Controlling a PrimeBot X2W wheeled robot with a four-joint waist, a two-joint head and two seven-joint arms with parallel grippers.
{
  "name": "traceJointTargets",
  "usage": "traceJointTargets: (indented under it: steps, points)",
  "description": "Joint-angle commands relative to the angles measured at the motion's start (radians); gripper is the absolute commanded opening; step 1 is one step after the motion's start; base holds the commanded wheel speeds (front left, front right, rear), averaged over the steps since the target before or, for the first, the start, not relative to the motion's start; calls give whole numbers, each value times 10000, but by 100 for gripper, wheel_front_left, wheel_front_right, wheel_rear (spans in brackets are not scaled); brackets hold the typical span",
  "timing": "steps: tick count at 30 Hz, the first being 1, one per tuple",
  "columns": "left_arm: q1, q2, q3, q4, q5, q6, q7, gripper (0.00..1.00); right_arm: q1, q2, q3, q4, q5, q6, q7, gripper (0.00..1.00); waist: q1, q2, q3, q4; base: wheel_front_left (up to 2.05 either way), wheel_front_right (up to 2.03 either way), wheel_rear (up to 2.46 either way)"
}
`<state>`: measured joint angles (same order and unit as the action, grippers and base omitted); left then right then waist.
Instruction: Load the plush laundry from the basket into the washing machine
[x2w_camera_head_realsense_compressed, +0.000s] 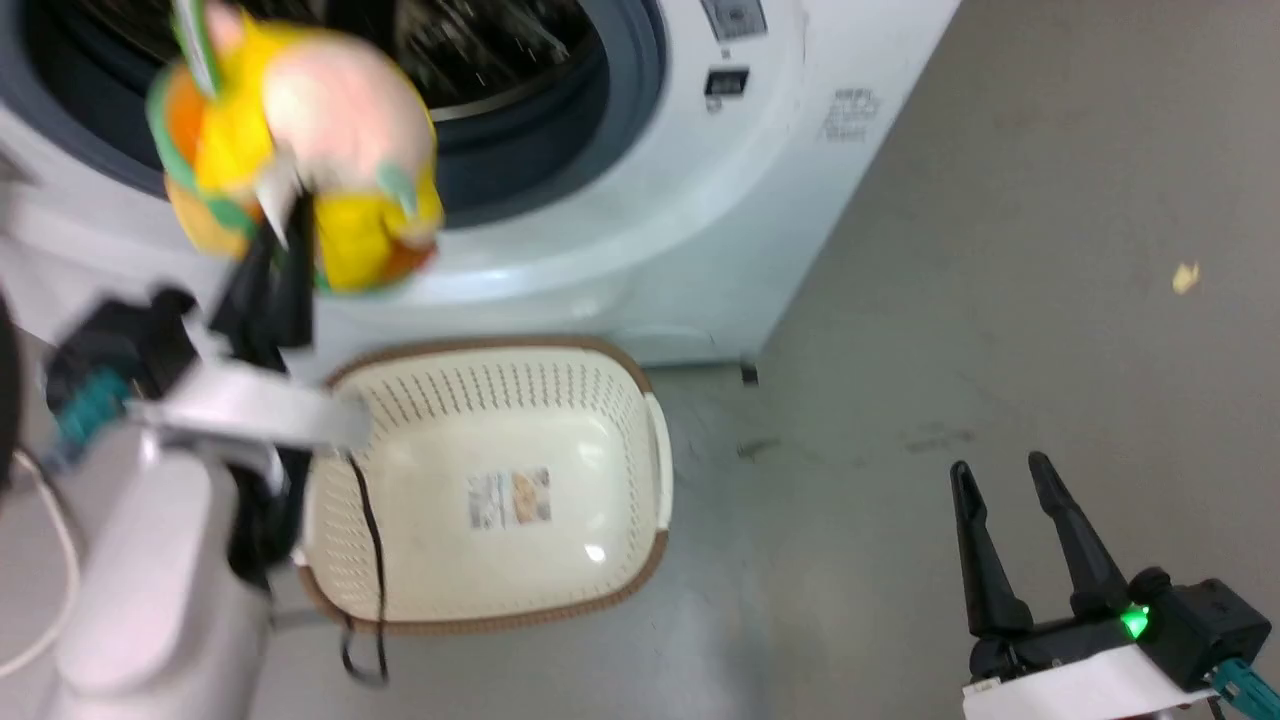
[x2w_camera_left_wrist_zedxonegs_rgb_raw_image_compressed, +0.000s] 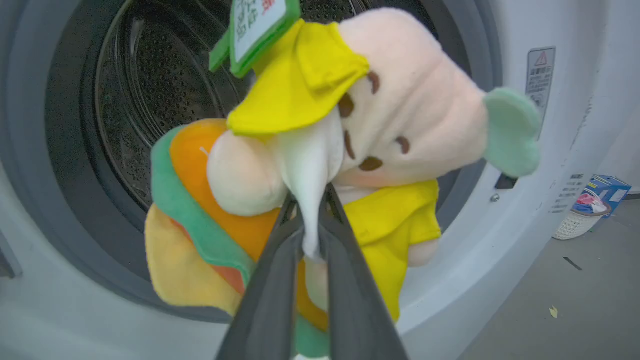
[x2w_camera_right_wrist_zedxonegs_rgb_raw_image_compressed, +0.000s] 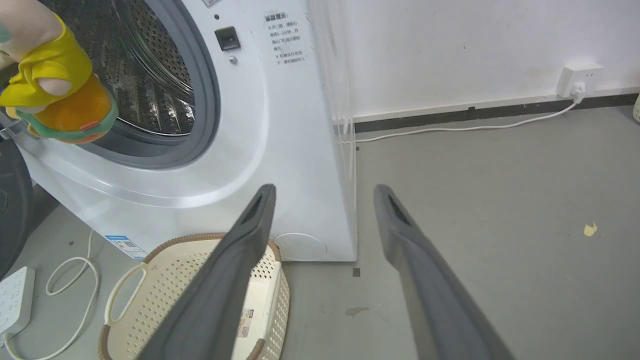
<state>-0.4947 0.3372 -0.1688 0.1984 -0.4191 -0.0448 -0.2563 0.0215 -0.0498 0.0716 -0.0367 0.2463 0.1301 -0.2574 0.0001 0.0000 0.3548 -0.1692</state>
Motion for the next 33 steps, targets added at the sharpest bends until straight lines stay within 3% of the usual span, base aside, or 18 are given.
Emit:
traceJointTargets:
  steps: [1,7,13,20,33]
  points:
    - [-271,42,52,61,46,-56,-54,0,-109,-4,9,-57,22,6,-44,100,-1,0,579,-315,0,0,0]
    - [-2458,551,231,1305,-64,-397,132,0,-287,-4,364,-276,358,6,-44,100,-1,0,1821,-965,0,0,0]
    - [-5111,1502,249,2124,-121,-663,1026,0,-405,-4,673,-467,803,6,-44,100,-1,0,2933,-1587,0,0,0]
    - [-7670,2527,-500,3431,-31,-832,2243,0,-668,-4,932,-543,1244,6,-44,100,-1,0,3659,-2153,0,0,0]
    - [-9395,3609,-2288,6232,105,-857,4033,0,-982,-4,1230,-574,1668,6,-44,100,-1,0,4272,-2438,0,0,0]
